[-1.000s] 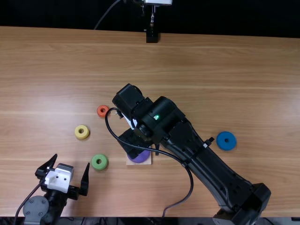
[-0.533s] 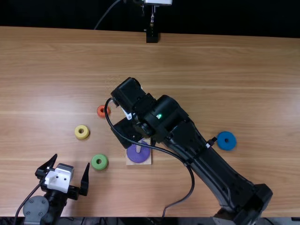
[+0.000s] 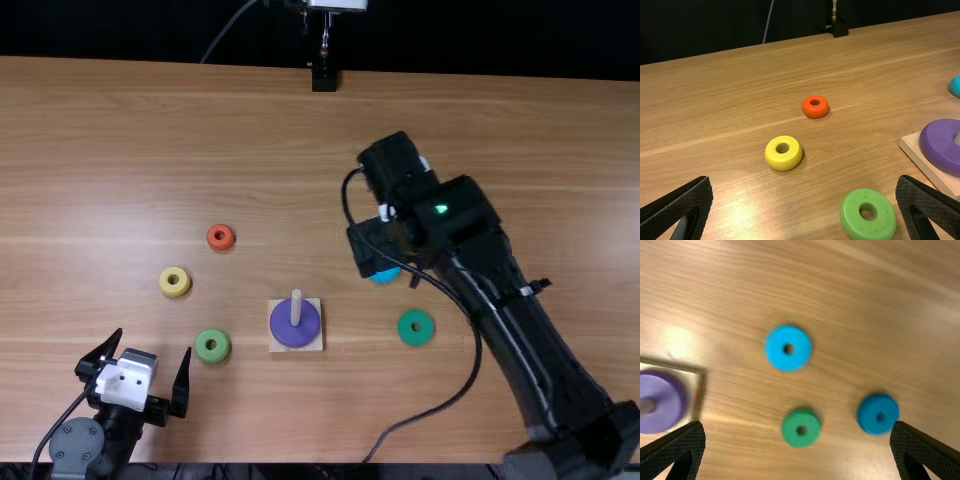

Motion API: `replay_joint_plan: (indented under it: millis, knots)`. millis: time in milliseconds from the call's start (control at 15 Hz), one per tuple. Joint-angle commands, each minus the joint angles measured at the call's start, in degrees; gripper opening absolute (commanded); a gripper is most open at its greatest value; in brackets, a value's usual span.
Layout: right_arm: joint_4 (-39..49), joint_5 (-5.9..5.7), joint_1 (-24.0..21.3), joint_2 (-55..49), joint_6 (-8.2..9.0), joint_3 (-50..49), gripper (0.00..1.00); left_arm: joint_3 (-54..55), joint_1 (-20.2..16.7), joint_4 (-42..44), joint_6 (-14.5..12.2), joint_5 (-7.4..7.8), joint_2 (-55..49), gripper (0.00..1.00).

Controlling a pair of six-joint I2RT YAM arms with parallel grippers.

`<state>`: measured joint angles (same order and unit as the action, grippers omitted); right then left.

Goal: Build the Hanoi tower: stack the rings onto the peg from bottom to top in this color order: purple, dark blue, light blue, dark green, light green, yellow, orange.

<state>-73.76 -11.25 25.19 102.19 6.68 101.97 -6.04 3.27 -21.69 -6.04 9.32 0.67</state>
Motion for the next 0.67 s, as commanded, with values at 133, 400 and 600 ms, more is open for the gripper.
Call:
replay_joint_plan:
  millis: [133,400,600]
  knots:
    - [0.08,-0.67,-7.17,-5.25,12.1,-5.38,1.0,6.04,-0.37,-4.36,-0.81,0.59,-0.67,1.0]
    - [3.98,1.12,-17.63,-7.36,12.31,-12.5,1.0,6.04,-0.37,-4.36,-0.81,0.59,-0.67,1.0]
    - [11.36,4.39,-22.29,-10.43,12.1,-20.41,1.0,6.04,-0.37,-4.36,-0.81,0.59,-0.67,1.0]
